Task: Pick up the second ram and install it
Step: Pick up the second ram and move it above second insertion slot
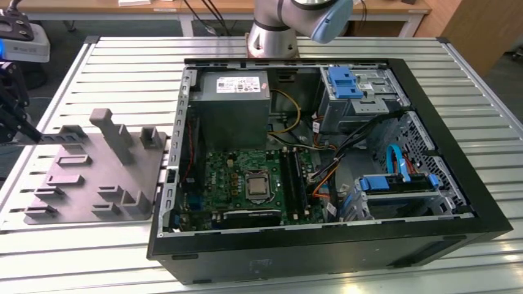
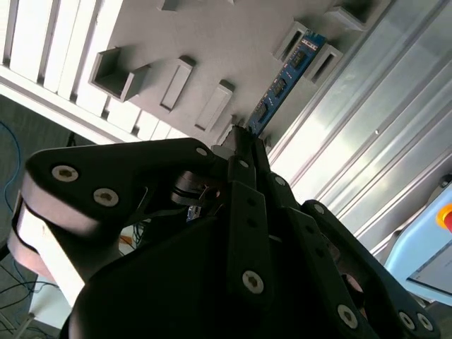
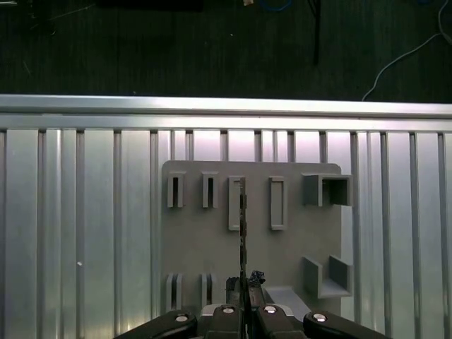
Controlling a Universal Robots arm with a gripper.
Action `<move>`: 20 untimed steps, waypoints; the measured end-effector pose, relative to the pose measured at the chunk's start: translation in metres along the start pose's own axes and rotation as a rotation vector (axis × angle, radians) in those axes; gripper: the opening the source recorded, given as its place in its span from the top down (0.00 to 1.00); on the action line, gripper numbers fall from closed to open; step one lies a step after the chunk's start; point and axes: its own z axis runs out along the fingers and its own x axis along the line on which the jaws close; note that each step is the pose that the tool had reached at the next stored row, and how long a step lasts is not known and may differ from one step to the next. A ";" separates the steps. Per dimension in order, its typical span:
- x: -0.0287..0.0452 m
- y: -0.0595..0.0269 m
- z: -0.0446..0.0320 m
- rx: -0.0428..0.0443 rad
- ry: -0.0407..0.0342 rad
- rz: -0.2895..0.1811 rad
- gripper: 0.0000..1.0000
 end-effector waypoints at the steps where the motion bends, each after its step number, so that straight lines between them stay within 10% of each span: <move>1: -0.0001 0.0000 -0.0010 0.0000 -0.0005 0.000 0.86; 20: -0.0018 0.0004 -0.0152 -0.0002 -0.0129 0.000 0.86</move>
